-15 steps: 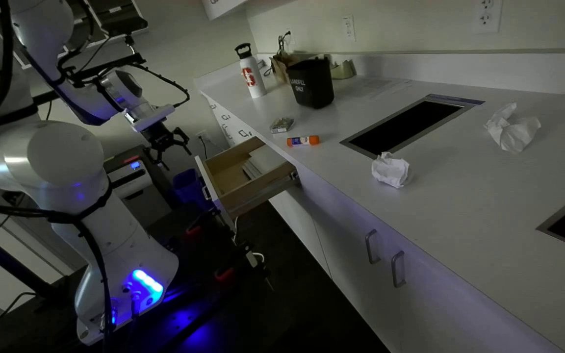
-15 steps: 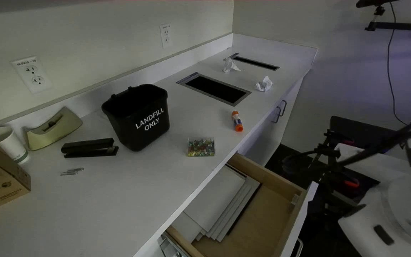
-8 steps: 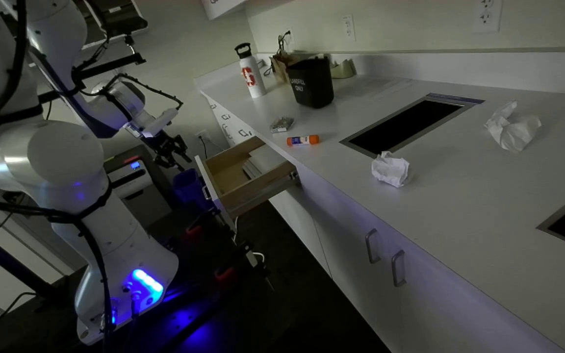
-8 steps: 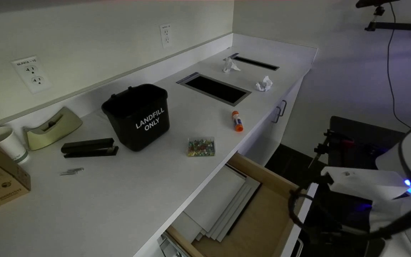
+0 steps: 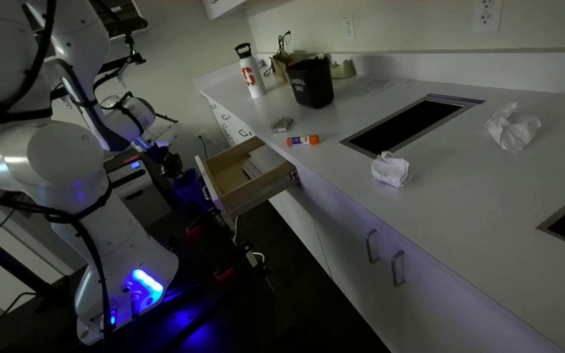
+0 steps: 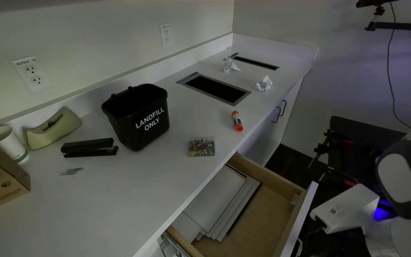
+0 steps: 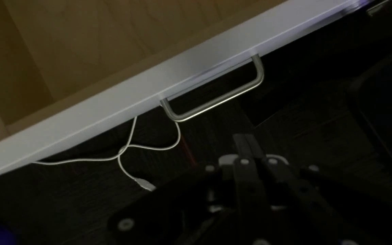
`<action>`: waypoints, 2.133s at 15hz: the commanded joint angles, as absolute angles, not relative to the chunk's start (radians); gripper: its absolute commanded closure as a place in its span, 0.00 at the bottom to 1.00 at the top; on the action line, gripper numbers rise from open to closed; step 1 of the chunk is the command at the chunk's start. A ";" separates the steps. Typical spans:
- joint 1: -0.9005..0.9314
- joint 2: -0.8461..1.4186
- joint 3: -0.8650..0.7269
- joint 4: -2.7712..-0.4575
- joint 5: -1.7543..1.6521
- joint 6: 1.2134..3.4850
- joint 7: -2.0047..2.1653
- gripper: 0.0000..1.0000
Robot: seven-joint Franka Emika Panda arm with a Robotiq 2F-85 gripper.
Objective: Remove the case of pins from the open drawer then close the drawer
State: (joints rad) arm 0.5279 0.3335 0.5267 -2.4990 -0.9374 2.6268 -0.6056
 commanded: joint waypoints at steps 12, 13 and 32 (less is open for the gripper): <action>0.516 0.454 0.451 -2.438 -1.301 2.692 -0.579 1.00; 0.513 0.469 0.445 -2.430 -1.342 2.696 -0.566 1.00; 0.539 0.614 0.365 -2.261 -1.655 2.200 -0.542 1.00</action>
State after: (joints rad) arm 0.5579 0.5828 0.3886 -2.3032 -1.6221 2.2584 -0.5126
